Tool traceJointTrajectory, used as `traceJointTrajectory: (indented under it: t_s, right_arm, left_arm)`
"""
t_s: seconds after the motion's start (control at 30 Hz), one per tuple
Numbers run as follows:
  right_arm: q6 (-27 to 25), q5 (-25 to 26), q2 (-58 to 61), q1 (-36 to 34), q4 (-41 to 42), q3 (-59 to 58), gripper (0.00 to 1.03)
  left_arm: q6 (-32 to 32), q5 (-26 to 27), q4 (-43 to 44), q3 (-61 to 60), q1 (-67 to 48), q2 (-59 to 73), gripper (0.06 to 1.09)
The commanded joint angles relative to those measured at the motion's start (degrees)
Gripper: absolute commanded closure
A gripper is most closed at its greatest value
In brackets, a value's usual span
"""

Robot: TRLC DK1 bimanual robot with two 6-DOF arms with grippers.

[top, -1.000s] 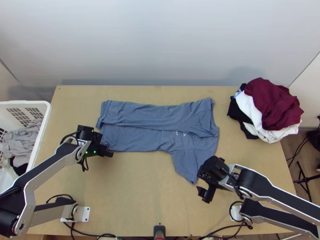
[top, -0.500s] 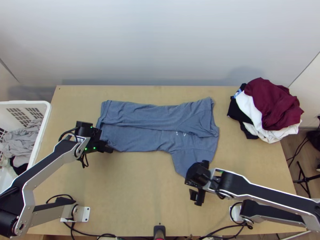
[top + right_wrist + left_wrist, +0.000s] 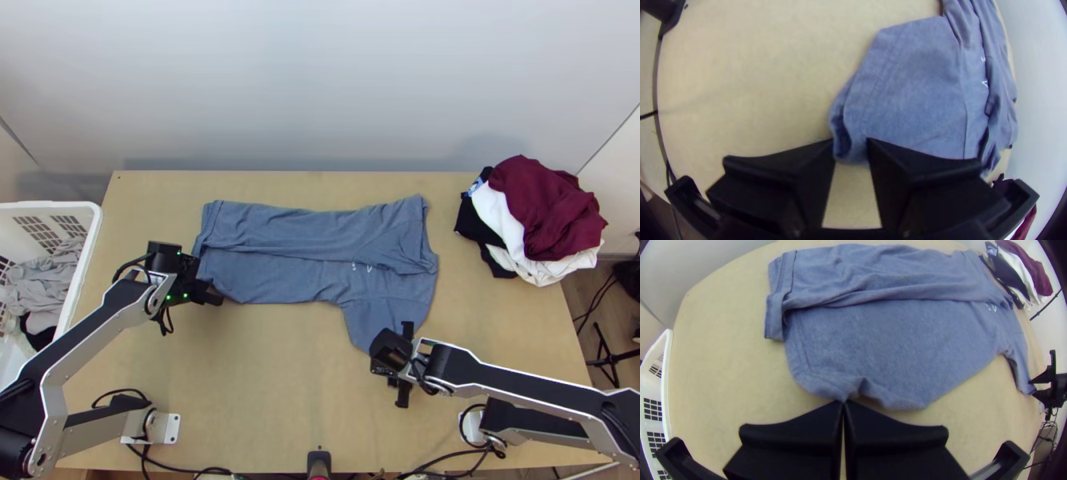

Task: Fold the t-shirt

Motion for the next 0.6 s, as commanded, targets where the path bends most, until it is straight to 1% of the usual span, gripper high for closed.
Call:
traceJointTrajectory:
  t_s: [0.0,0.1,0.17,0.27,0.4,0.47,0.57]
  right_arm:
    - [-3.70,1.37,-2.03,-2.07,1.39,0.54,1.00]
    - [-5.98,1.37,-3.70,-5.77,2.00,3.97,1.00]
    - [-8.18,1.29,-4.40,-9.72,2.09,8.10,1.00]
    - [-10.03,1.29,-4.58,-15.43,2.53,15.84,1.00]
    - [-14.42,0.67,-2.64,-22.82,2.62,24.01,1.00]
    - [-16.18,0.14,-1.15,-26.07,2.88,26.38,1.00]
    - [-18.29,-0.73,0.79,-29.85,5.43,27.88,1.00]
  left_arm:
    - [1.23,-0.01,-0.02,0.74,0.44,0.10,1.05]
    - [1.67,-0.01,-0.73,1.44,1.41,-0.16,1.05]
    - [1.84,-0.01,-2.04,2.50,2.38,-0.95,1.05]
    - [2.28,0.08,-3.10,3.99,3.96,-3.06,1.05]
    - [2.28,0.16,-5.74,8.47,4.66,-3.59,1.05]
    - [2.20,0.16,-6.26,11.11,4.66,-3.15,1.05]
    - [2.20,0.08,-7.32,15.15,4.75,-1.04,1.05]
